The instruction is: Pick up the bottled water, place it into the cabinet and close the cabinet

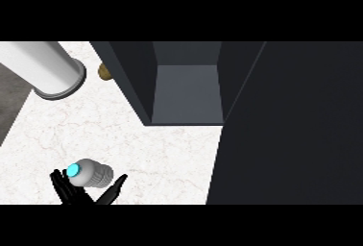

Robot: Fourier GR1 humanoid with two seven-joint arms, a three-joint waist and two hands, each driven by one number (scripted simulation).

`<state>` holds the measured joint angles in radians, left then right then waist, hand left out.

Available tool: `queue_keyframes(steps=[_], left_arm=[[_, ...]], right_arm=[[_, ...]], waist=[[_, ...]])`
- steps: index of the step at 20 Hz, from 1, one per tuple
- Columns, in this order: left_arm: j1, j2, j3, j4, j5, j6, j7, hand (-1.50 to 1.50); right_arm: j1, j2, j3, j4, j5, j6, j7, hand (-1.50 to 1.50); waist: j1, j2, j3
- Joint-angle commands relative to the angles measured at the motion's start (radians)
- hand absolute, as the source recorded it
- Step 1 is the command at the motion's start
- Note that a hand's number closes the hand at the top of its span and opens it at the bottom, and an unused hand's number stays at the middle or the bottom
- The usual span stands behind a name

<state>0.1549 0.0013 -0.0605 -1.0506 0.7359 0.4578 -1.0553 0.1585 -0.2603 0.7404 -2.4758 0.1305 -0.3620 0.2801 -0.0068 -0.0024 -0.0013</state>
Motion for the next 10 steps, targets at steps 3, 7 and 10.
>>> queue_keyframes(steps=[3, 7, 10], left_arm=[[-0.037, -0.001, -0.034, 0.183, 0.094, -0.115, -0.192, -1.50], [-0.062, 0.010, 0.047, 0.197, 0.067, -0.188, -0.174, -1.50], [-0.060, 0.020, 0.016, 0.131, 0.057, -0.184, -0.146, -1.50]], right_arm=[[0.006, -0.029, -0.009, -0.064, 0.054, 0.014, 0.015, -1.50], [0.066, -0.072, -0.026, -0.119, 0.039, 0.005, -0.004, -1.50], [0.033, -0.062, 0.021, -0.149, 0.078, -0.003, 0.052, -1.50]], waist=[[0.000, 0.001, 0.000], [-0.002, 0.000, 0.001], [-0.002, -0.002, 0.001]])
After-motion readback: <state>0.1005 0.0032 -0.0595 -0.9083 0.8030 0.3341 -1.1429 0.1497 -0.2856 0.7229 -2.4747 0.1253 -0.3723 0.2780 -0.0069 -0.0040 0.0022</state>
